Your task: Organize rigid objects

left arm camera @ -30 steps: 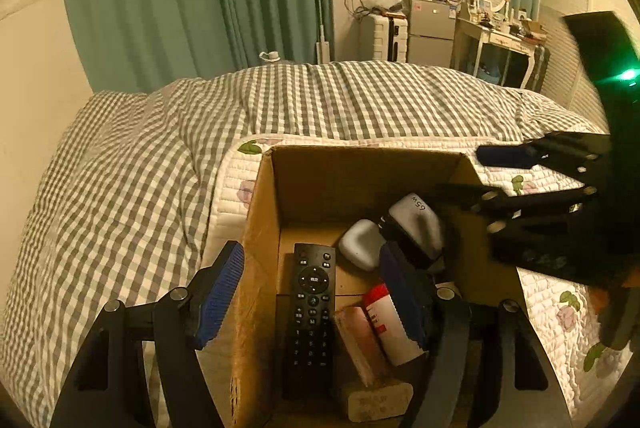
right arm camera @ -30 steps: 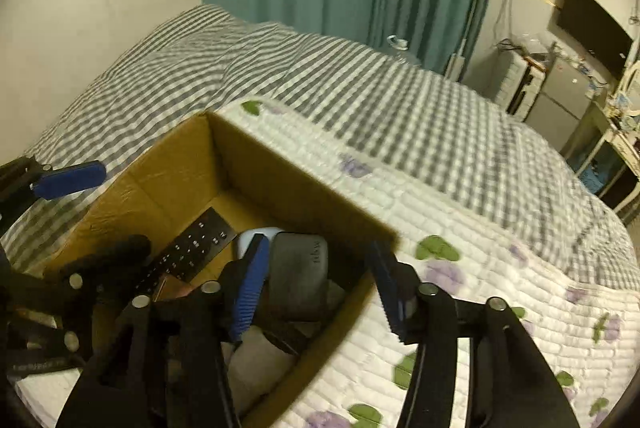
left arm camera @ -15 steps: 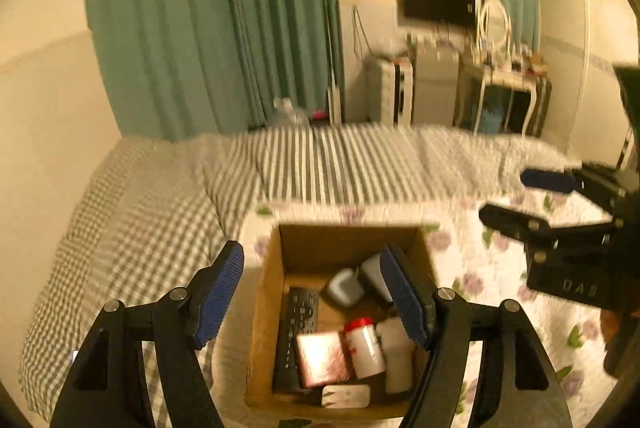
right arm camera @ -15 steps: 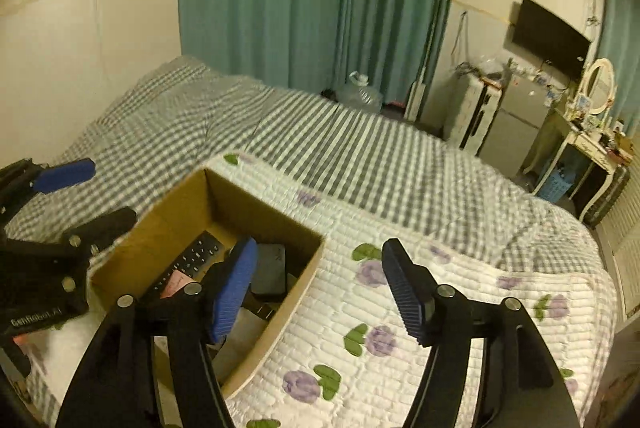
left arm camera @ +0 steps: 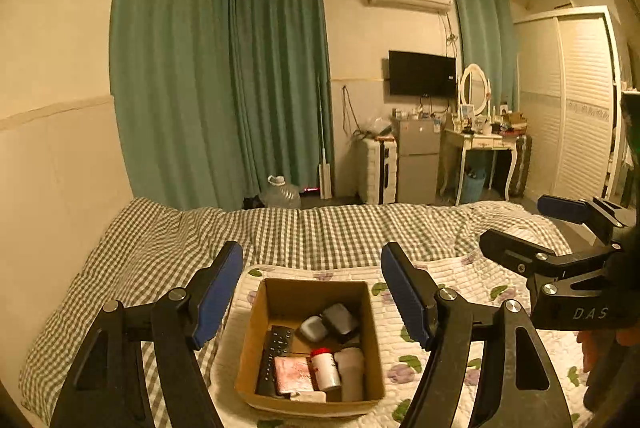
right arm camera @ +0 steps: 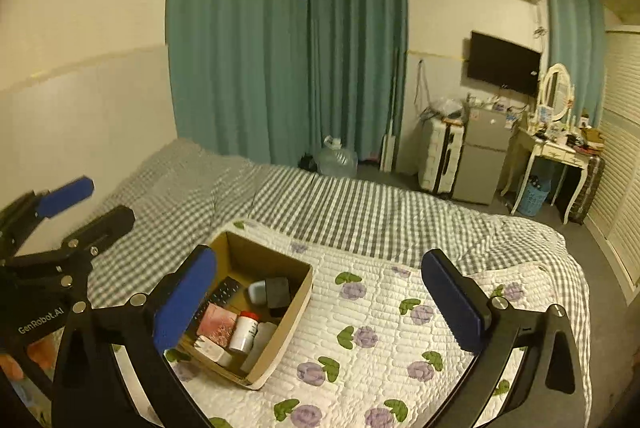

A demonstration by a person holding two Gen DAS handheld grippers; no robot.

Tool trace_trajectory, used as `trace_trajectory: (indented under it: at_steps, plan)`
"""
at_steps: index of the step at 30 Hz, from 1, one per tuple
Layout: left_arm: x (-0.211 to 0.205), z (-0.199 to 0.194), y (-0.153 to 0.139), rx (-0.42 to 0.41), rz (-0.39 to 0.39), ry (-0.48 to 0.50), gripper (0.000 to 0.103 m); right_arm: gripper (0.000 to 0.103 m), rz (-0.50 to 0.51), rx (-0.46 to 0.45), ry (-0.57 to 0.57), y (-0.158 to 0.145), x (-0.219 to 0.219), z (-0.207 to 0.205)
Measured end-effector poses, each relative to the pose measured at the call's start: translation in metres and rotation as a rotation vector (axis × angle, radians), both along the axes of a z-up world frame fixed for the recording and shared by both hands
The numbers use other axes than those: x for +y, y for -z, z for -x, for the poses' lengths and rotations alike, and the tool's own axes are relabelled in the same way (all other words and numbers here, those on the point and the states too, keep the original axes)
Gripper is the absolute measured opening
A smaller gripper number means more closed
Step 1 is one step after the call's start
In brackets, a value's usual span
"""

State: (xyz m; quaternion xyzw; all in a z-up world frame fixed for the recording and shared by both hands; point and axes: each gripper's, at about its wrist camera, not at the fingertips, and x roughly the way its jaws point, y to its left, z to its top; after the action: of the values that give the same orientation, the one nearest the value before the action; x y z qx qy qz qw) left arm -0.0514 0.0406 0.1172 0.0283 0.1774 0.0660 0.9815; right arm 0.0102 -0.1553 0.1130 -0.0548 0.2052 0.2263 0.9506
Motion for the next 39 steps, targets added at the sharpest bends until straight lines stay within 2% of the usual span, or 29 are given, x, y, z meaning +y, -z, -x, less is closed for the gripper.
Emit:
trace_trajectory:
  at_steps: [5,9,16,22,25,39]
  plan:
    - [-0.009,0.025,0.006,-0.044,-0.007,-0.030,0.076,0.103,-0.014,-0.061,0.069,0.002,-0.019,0.032]
    - [-0.010,0.040,0.023,-0.066,-0.005,-0.045,0.076,0.103,-0.035,-0.125,0.105,0.011,-0.032,0.056]
    - [-0.012,0.055,0.075,-0.065,0.013,-0.056,0.077,0.103,-0.068,-0.185,0.150,0.059,-0.038,0.080]
    - [-0.006,0.059,0.102,-0.030,0.043,-0.078,0.077,0.103,-0.054,-0.147,0.186,0.100,-0.040,0.080]
    - [-0.008,0.065,0.107,-0.027,0.018,-0.080,0.077,0.103,-0.059,-0.113,0.195,0.111,-0.043,0.079]
    - [-0.010,0.067,0.112,-0.003,0.017,-0.059,0.077,0.103,-0.025,-0.101,0.173,0.119,-0.030,0.084]
